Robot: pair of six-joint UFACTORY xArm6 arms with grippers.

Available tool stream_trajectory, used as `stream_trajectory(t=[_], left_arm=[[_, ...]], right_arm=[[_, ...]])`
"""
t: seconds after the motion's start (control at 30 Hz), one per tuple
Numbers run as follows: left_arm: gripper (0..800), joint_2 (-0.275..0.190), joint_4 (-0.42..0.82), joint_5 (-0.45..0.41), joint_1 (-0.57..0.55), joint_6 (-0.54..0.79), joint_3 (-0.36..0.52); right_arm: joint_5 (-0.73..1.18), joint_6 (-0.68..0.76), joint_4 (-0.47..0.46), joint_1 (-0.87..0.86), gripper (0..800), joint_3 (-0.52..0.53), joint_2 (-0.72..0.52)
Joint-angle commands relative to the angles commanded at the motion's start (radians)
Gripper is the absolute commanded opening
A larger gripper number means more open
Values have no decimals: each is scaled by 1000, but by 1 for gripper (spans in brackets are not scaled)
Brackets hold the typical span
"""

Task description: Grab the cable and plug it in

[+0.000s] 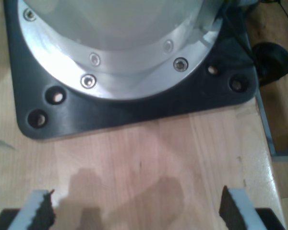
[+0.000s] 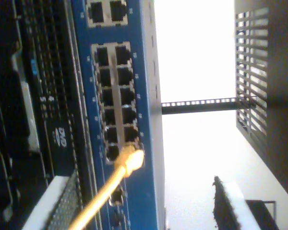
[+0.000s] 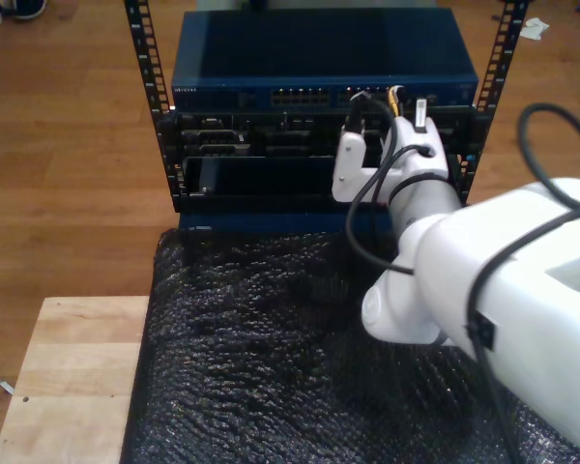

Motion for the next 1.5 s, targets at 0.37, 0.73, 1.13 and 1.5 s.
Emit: stream_trajectory(t=[0.37,0.73,1.13,1.5], left_arm=[[800,0,0,2,-2,-2,0],[800,0,0,0,-2,0,0],[800,0,0,0,-2,0,0],[800,0,0,0,0,-2,0]], right_arm=[[259,-48,-57,-83,752,86,-192],[669,-58,-221,-287,782,84,-365],[1059,-235,-258,-422,790,91,-508],[1447,-315,-261,-624,792,86,-601]])
